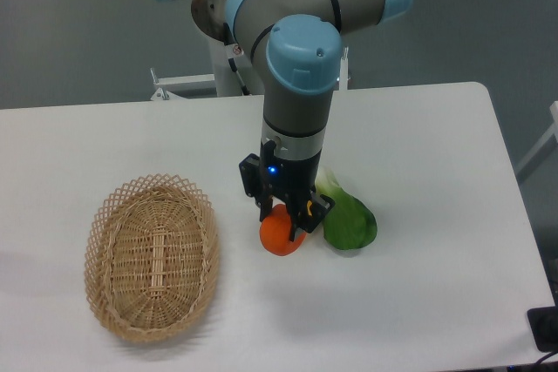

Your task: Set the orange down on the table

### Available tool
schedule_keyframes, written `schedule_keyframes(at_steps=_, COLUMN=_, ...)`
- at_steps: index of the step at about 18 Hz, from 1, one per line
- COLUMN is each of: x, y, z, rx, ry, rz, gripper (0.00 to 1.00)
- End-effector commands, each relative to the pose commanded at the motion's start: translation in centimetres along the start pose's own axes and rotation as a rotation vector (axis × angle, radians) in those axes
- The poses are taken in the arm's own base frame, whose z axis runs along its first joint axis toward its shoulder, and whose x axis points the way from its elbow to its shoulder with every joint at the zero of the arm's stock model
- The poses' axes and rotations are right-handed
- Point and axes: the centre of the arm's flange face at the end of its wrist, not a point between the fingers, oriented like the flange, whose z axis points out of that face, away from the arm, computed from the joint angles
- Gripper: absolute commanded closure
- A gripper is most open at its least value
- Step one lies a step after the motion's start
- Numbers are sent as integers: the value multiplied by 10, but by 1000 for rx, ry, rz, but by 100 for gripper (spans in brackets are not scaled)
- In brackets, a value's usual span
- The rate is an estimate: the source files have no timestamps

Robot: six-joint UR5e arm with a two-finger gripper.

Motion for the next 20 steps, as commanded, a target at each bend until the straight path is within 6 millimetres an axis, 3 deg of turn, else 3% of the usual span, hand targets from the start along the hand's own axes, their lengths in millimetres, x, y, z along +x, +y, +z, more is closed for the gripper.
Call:
schedule_keyframes(at_steps=13, x=-1, y=-3, z=-2, rx=7, ry=-9, rz=-9, gripper=53)
schedule_keyframes(at_steps=18, x=-2, y=-4, z=5, rx=5, ry=-11, rz=-59, gripper=53)
schedule_keyframes(at_steps=20, x=-10, y=-6, z=17, rx=17, ry=-36, rz=-71, gripper=53)
